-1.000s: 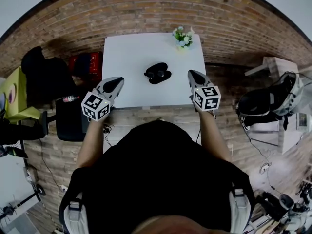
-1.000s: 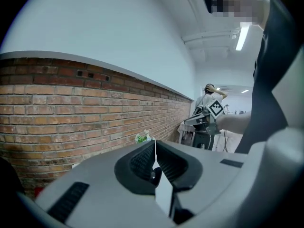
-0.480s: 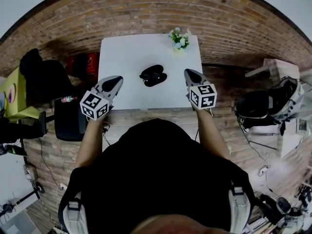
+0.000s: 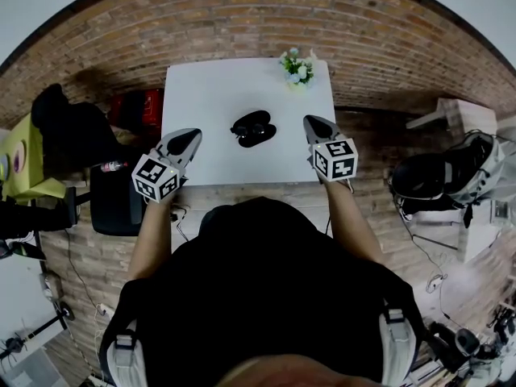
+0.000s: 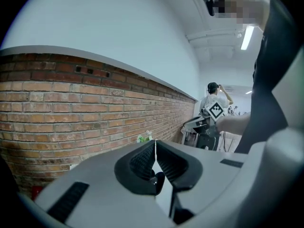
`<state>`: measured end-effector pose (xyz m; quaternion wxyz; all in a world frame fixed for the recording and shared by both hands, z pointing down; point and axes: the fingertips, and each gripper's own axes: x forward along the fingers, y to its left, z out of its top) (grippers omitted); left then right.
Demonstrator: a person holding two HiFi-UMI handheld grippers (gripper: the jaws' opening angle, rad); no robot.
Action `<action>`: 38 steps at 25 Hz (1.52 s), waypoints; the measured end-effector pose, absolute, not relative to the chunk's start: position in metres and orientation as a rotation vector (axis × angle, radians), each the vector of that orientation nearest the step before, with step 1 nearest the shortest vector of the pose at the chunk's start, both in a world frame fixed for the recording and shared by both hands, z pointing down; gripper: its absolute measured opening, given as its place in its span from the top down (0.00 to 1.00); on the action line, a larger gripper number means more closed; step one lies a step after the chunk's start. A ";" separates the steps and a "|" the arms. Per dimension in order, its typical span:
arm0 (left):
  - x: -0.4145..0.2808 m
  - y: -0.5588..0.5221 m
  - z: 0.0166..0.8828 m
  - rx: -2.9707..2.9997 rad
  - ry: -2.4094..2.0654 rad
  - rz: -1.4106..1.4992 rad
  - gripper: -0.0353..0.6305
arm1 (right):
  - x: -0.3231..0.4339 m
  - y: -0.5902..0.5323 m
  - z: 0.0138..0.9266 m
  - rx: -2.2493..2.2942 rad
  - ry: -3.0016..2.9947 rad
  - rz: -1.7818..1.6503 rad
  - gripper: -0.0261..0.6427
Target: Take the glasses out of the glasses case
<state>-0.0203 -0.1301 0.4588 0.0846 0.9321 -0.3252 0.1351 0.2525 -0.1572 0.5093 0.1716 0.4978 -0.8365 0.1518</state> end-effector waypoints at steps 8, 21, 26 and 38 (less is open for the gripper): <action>-0.037 -0.145 0.464 2.758 -0.966 0.405 0.92 | 0.235 -0.175 0.516 1.399 -2.368 0.454 0.94; -0.059 -0.201 0.468 2.788 -0.879 0.428 0.92 | 0.200 -0.220 0.524 1.431 -2.325 0.495 0.94; -0.069 -0.214 0.472 2.783 -0.862 0.423 0.92 | 0.195 -0.234 0.521 1.457 -2.312 0.493 0.94; -0.079 -0.227 0.478 2.781 -0.844 0.435 0.92 | 0.200 -0.246 0.521 1.485 -2.285 0.494 0.94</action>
